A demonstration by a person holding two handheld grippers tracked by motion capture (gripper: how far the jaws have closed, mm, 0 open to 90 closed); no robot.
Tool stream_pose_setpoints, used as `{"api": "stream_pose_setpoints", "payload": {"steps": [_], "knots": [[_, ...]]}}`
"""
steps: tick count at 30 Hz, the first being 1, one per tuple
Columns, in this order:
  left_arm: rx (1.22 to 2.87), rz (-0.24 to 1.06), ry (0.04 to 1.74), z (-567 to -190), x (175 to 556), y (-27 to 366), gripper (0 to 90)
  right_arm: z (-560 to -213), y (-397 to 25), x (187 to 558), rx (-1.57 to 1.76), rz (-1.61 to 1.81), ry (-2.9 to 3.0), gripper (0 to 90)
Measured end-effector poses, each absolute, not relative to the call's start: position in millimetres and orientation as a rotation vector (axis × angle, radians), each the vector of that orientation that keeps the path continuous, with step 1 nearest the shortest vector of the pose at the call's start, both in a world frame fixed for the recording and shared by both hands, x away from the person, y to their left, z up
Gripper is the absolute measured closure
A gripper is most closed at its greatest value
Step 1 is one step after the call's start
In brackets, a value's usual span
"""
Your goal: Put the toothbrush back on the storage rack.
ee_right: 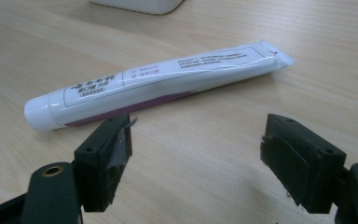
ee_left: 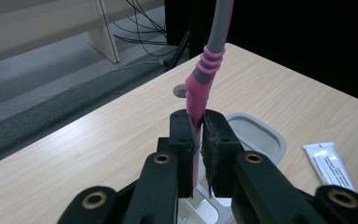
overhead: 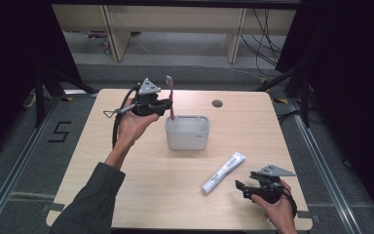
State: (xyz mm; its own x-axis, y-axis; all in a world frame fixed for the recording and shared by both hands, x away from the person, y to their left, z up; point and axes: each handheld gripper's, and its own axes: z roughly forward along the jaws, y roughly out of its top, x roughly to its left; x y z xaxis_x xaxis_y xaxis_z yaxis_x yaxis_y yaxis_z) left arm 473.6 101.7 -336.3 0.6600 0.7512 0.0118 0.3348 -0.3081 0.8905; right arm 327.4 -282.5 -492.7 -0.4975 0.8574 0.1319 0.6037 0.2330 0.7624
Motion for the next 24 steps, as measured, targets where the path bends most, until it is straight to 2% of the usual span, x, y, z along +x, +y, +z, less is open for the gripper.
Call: {"api": "stream_pose_setpoints", "payload": {"steps": [24], "knots": [[1.922, 0.49, 0.931, -370.8, 486.4, 105.4, 82.2, -493.6, -281.6, 327.8, 1.37, 1.156, 2.206, 25.2]]}}
